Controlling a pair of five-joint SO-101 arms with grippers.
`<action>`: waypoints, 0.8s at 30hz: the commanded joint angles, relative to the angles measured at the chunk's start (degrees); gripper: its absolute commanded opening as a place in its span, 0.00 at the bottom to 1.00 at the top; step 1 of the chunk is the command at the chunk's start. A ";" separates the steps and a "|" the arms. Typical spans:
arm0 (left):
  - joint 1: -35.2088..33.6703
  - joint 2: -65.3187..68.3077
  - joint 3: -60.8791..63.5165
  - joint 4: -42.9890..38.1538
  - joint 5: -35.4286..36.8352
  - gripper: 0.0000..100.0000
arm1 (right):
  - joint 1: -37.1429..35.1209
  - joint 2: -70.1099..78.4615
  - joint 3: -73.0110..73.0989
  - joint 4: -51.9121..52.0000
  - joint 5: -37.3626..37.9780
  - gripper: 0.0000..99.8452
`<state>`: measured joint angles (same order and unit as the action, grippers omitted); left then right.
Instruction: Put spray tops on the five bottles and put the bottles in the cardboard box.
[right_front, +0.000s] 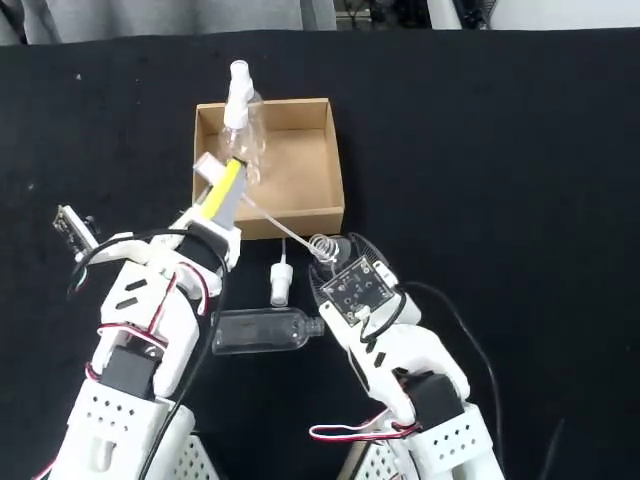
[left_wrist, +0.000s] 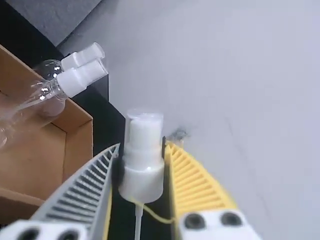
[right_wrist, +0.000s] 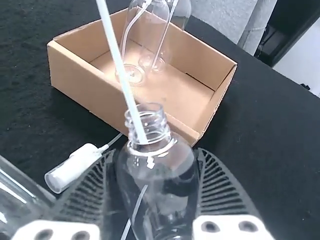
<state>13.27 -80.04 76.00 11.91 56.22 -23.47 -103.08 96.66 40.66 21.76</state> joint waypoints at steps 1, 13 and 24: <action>0.22 -0.53 -0.84 -1.32 -0.88 0.03 | -1.14 -5.93 -0.31 0.00 0.62 0.09; -5.49 -0.53 0.31 -6.95 -0.79 0.03 | -1.14 -5.93 -0.31 0.00 0.62 0.09; -4.18 -0.53 3.21 -6.95 -2.99 0.03 | -1.14 -5.93 -0.31 -0.35 0.62 0.09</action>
<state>8.26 -80.04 79.96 6.20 55.34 -23.47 -103.08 96.66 40.66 21.76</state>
